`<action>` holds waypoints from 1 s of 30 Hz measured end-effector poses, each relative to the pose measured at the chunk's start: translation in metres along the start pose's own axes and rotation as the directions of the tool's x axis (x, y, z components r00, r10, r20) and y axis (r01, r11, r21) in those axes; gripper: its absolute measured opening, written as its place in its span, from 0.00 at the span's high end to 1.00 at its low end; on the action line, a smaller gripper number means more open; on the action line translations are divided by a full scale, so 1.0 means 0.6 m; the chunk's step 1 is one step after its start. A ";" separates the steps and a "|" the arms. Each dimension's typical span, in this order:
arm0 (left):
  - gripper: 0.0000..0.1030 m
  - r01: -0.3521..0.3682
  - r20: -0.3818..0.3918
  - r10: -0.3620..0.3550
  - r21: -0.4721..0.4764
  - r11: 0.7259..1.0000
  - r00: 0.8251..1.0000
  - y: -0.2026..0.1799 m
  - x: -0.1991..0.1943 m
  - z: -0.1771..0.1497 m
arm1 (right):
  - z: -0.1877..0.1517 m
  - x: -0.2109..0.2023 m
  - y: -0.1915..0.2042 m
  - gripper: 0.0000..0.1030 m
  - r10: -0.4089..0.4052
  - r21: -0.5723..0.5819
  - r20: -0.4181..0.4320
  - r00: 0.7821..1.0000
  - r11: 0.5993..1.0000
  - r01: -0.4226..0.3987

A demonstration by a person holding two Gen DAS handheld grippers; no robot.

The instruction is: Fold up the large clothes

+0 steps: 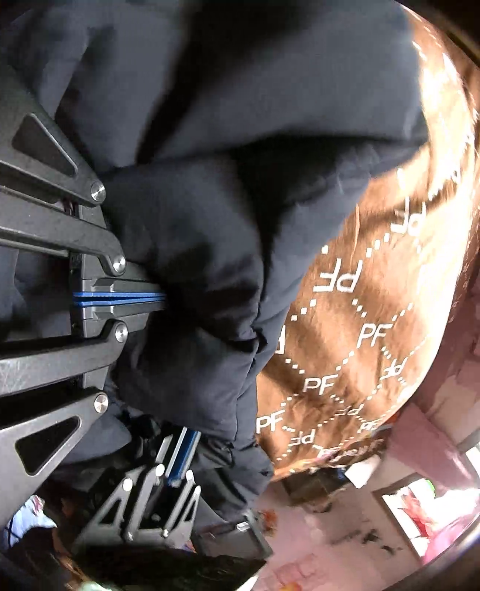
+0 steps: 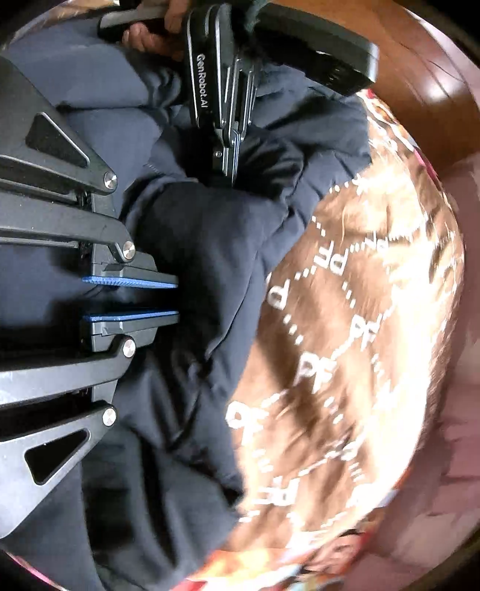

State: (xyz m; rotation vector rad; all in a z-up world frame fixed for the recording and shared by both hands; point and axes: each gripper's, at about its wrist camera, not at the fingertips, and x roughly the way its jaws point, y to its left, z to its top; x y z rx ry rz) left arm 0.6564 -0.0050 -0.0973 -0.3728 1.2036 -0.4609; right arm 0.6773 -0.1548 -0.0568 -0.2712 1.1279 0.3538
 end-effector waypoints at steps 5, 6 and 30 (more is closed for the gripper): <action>0.97 -0.011 0.010 0.011 0.016 1.000 1.000 -0.001 0.012 -0.006 | 0.001 0.041 -0.021 0.92 0.042 0.012 -0.066 0.997 0.999 -0.041; 0.97 -0.015 0.014 0.015 0.020 1.000 1.000 0.000 0.015 -0.008 | 0.007 0.054 -0.031 0.93 0.046 0.009 -0.076 0.996 0.999 -0.046; 0.97 -0.110 0.209 0.103 0.019 0.994 0.973 -0.029 -0.068 -0.056 | -0.141 -0.110 0.012 0.46 -0.146 0.071 0.242 0.959 0.989 0.132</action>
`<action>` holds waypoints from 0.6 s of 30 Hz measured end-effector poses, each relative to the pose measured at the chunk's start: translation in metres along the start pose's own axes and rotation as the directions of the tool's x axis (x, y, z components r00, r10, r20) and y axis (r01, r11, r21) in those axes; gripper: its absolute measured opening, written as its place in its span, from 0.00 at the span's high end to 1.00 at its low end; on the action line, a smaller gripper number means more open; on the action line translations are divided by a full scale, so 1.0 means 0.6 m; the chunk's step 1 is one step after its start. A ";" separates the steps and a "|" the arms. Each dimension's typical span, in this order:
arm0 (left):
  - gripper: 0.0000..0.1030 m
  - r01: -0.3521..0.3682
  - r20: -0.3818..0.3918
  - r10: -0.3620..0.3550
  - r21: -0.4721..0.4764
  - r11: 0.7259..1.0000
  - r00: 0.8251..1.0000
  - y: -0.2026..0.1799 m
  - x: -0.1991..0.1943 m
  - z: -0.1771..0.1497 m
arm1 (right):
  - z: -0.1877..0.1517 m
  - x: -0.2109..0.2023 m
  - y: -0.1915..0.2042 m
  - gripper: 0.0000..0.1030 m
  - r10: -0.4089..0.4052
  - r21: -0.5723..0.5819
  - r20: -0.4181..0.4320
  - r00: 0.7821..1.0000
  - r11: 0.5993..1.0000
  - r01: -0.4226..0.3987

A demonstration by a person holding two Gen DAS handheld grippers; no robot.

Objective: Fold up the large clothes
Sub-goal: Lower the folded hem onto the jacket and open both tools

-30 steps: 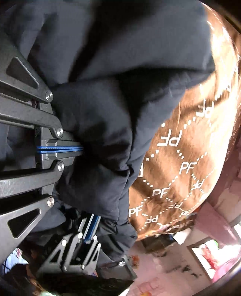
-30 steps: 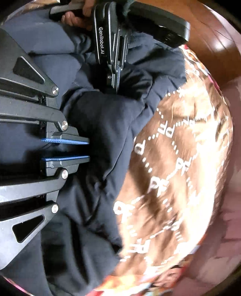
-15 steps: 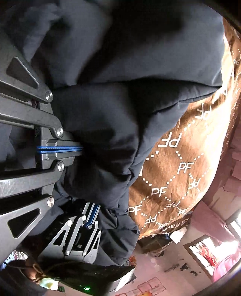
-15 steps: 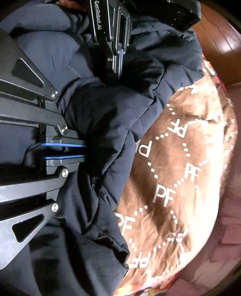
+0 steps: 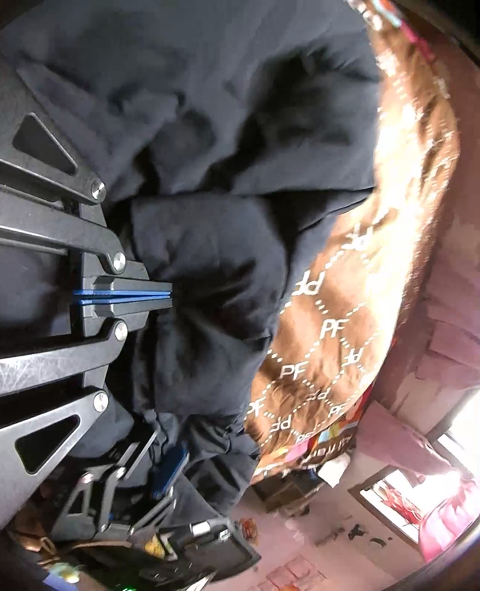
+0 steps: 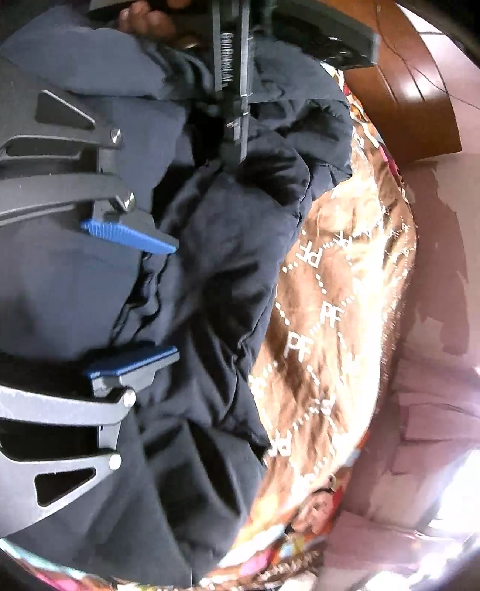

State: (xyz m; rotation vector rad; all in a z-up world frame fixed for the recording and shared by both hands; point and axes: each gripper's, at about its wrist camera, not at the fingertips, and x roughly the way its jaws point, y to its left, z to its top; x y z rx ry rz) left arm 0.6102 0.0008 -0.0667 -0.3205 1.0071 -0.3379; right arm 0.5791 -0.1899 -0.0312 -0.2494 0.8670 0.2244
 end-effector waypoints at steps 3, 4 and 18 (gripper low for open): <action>0.80 -0.024 0.048 0.024 0.006 1.000 0.999 -0.008 -0.031 -0.006 | -0.012 -0.040 -0.029 0.35 -0.041 0.034 0.035 0.999 0.999 0.040; 0.75 -0.025 0.060 0.025 0.008 1.000 0.998 -0.010 -0.039 -0.008 | -0.014 -0.050 -0.034 0.32 -0.049 0.055 0.045 0.998 0.997 0.046; 0.13 -0.100 0.246 0.083 0.057 0.993 0.966 -0.052 -0.198 -0.067 | -0.047 -0.178 -0.050 0.02 -0.007 0.137 0.238 0.971 0.990 -0.026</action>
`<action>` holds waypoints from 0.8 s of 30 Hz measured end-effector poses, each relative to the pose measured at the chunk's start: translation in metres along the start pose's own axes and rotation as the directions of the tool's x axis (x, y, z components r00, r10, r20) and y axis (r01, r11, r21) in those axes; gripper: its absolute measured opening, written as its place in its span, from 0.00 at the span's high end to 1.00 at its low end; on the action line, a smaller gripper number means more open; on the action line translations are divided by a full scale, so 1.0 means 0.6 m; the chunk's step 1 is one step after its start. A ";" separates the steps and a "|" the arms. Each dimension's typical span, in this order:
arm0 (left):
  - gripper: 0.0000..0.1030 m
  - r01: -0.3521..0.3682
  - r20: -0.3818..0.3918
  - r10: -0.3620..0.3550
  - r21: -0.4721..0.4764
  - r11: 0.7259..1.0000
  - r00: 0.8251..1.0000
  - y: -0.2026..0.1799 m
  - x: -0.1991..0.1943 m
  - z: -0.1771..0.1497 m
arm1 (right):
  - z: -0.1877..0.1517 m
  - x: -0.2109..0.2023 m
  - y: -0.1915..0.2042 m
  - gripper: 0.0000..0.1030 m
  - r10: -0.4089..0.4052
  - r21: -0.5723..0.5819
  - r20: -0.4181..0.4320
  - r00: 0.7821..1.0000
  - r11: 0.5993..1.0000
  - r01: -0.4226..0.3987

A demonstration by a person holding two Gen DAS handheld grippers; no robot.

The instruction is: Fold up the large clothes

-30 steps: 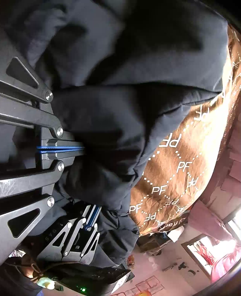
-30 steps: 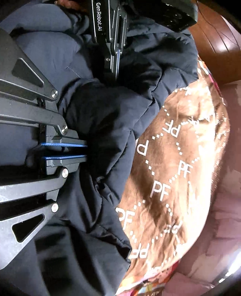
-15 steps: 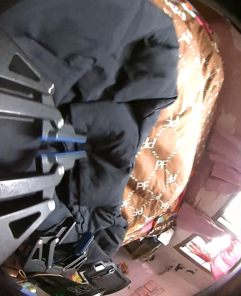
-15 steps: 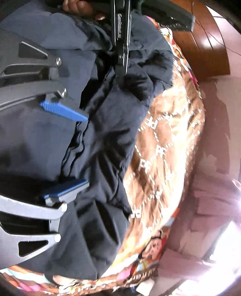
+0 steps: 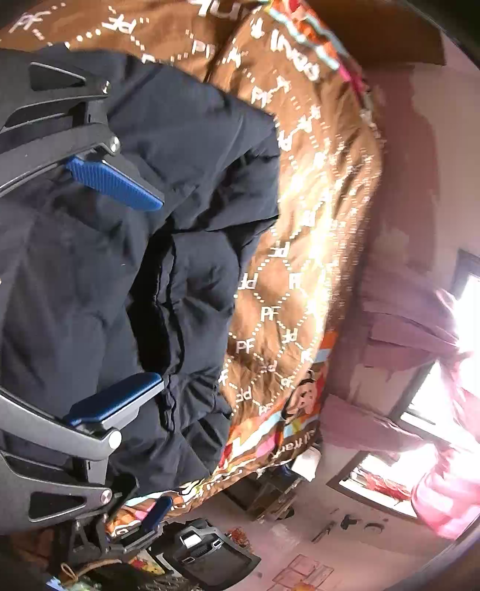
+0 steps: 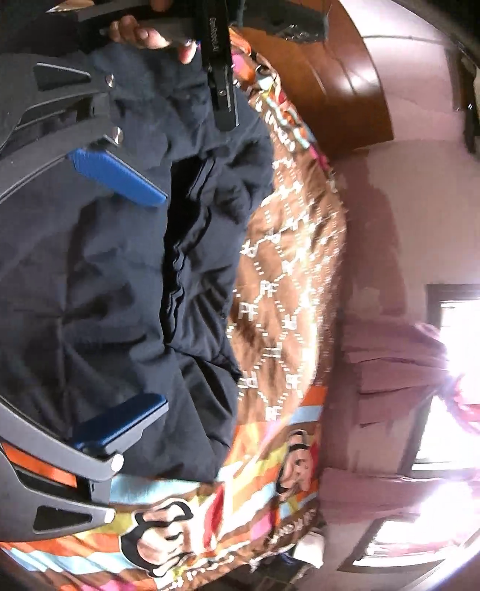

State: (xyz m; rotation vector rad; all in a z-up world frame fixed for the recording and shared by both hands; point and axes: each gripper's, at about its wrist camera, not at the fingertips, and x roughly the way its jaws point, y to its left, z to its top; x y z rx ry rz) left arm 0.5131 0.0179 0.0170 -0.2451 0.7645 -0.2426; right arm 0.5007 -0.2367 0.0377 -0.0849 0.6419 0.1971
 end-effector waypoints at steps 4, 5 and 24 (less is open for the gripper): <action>0.10 -0.003 0.066 0.001 0.030 1.000 0.998 -0.024 -0.064 -0.015 | 0.000 -0.063 0.001 0.02 0.003 0.012 0.054 0.999 1.000 -0.003; 0.08 -0.001 0.080 -0.001 0.030 1.000 0.997 -0.029 -0.081 -0.019 | 0.000 -0.080 0.001 0.02 0.001 0.017 0.063 0.998 1.000 -0.002; 0.00 -0.104 0.383 0.035 0.162 0.981 0.923 -0.175 -0.491 -0.137 | -0.031 -0.474 0.067 0.02 0.010 0.021 0.270 0.963 1.000 -0.016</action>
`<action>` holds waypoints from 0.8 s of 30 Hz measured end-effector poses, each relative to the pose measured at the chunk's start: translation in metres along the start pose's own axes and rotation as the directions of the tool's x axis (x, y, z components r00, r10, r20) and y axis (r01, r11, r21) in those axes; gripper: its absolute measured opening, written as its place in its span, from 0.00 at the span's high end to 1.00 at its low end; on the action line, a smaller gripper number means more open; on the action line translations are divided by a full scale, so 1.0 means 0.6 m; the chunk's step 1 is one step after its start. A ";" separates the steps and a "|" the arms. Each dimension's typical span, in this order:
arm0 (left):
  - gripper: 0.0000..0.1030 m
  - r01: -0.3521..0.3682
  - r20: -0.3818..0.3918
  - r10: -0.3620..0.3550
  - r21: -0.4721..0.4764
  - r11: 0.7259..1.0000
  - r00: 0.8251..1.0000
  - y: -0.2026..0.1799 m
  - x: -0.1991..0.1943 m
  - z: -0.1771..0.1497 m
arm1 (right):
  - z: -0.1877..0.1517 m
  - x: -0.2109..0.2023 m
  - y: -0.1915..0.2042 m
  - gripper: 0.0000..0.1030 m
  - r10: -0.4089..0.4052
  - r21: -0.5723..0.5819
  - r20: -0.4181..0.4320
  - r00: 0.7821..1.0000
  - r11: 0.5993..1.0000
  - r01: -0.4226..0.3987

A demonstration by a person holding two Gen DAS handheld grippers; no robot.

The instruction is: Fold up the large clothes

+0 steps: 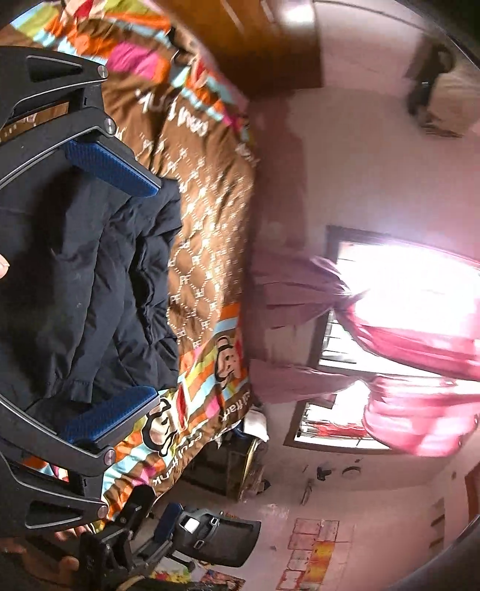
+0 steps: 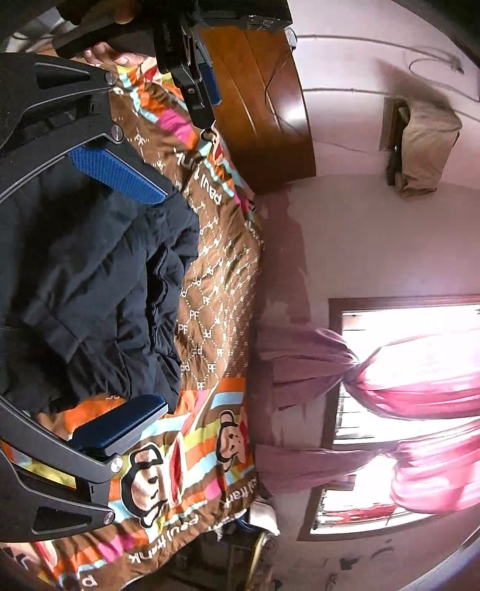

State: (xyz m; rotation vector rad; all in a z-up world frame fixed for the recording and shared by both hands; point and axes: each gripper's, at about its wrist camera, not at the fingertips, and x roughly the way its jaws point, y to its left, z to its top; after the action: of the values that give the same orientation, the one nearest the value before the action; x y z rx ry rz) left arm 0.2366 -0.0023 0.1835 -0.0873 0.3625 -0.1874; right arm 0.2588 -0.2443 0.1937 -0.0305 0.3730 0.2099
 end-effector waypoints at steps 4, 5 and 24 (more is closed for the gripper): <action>0.00 -0.021 0.044 0.020 0.031 0.999 0.999 -0.017 -0.070 -0.006 | -0.011 -0.067 0.011 0.02 0.009 0.001 0.028 1.000 1.000 -0.009; 0.00 -0.028 0.050 0.026 0.035 0.999 0.998 -0.018 -0.084 -0.009 | -0.019 -0.082 0.013 0.02 0.011 0.002 0.037 0.999 1.000 -0.011; 0.00 -0.138 0.020 0.137 0.010 0.990 0.990 0.039 -0.204 -0.150 | -0.180 -0.186 0.048 0.02 -0.008 -0.022 0.034 0.999 1.000 0.008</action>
State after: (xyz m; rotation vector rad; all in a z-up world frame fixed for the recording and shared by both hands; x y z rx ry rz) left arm 0.0960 0.0400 0.1390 -0.0522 0.3465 -0.0524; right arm 0.1128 -0.2456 0.1342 -0.0505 0.3363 0.2064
